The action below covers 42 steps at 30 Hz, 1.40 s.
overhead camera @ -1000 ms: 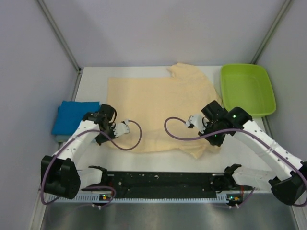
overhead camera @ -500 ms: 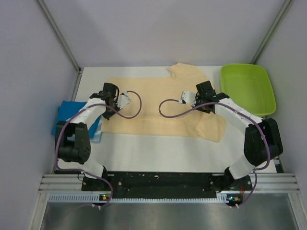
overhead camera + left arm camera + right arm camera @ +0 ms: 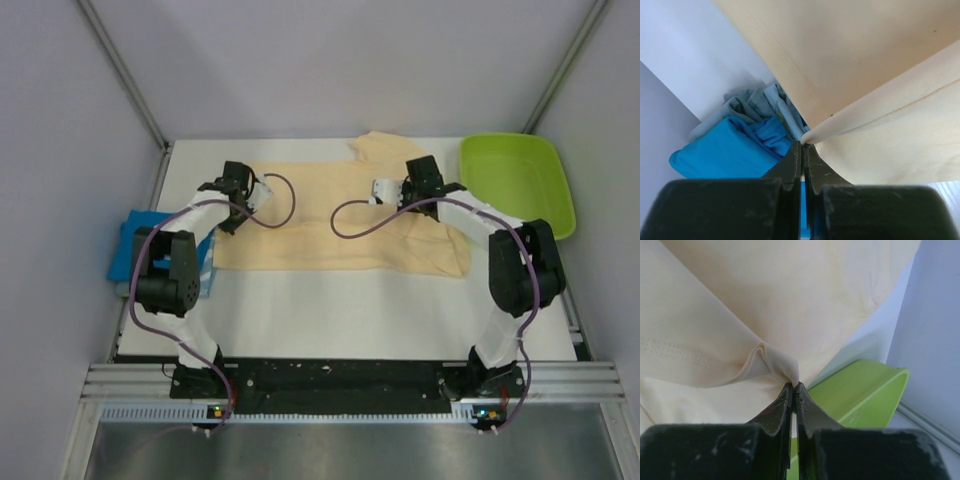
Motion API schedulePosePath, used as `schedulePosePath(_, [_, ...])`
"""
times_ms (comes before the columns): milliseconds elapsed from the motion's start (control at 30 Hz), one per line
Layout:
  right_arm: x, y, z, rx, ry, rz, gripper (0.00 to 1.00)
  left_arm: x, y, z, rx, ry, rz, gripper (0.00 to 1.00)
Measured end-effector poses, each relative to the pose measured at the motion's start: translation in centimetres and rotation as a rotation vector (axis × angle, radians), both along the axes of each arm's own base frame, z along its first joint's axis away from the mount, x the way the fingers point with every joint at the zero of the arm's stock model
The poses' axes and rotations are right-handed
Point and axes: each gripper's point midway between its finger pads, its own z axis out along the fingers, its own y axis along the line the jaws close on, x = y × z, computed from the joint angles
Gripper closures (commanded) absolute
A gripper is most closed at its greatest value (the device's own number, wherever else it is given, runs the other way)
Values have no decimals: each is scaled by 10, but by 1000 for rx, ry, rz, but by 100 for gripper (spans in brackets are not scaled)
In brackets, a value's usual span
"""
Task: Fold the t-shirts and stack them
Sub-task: Fold the flattened tshirt in 1/3 of the way
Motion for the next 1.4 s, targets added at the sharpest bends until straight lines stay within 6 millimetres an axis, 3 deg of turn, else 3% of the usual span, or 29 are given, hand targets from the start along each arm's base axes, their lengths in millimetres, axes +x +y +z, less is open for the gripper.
schedulePosePath(133, [5,-4,1,-14,-4,7,100,1,4,-5,21,3,26,100])
schedulePosePath(233, [10,-4,2,-7,-10,2,99,-1,6,-16,34,30,42,83])
schedulePosePath(300, [18,-2,3,12,-20,-15,86,0,8,-22,45,36,60,70])
schedulePosePath(367, [31,0,3,43,-45,-47,59,5,11,-21,59,20,84,58])
schedulePosePath(433, [51,2,6,84,-97,-112,48,20,15,-11,63,-22,120,47])
schedulePosePath(500, [77,2,12,127,-163,-206,38,52,18,15,42,-134,171,42])
schedulePosePath(600, [113,-2,37,207,-267,-384,37,97,29,70,-17,-334,264,41])
schedulePosePath(667, [121,-5,63,290,-319,-506,37,120,41,118,-83,-470,337,46])
schedulePosePath(733, [116,-6,89,392,-348,-584,31,130,49,150,-141,-566,377,58])
schedulePosePath(800, [90,-7,115,518,-339,-659,28,124,53,167,-187,-593,369,61])
schedulePosePath(867, [51,-7,141,655,-320,-707,27,105,44,165,-227,-557,289,59])
schedulePosePath(933, [2,-10,167,796,-301,-750,24,73,20,146,-250,-456,160,49])
schedulePosePath(967, [-20,-11,176,860,-291,-769,9,49,3,129,-251,-391,60,45])
schedulePosePath(1033, [-55,-14,180,956,-261,-814,8,8,-23,96,-240,-272,-89,38])
schedulePosePath(1133, [-93,-19,145,1029,-159,-919,17,-47,-42,42,-214,-72,-241,35])
schedulePosePath(1200, [-115,-32,92,1034,-51,-1066,19,-68,-33,12,-174,22,-276,32])
schedulePosePath(1333, [-163,-63,-8,962,116,-1370,20,-85,-19,-14,-121,83,-299,32])
schedulePosePath(1400, [-182,-70,-34,954,149,-1474,21,-87,-15,-22,-94,85,-313,33])
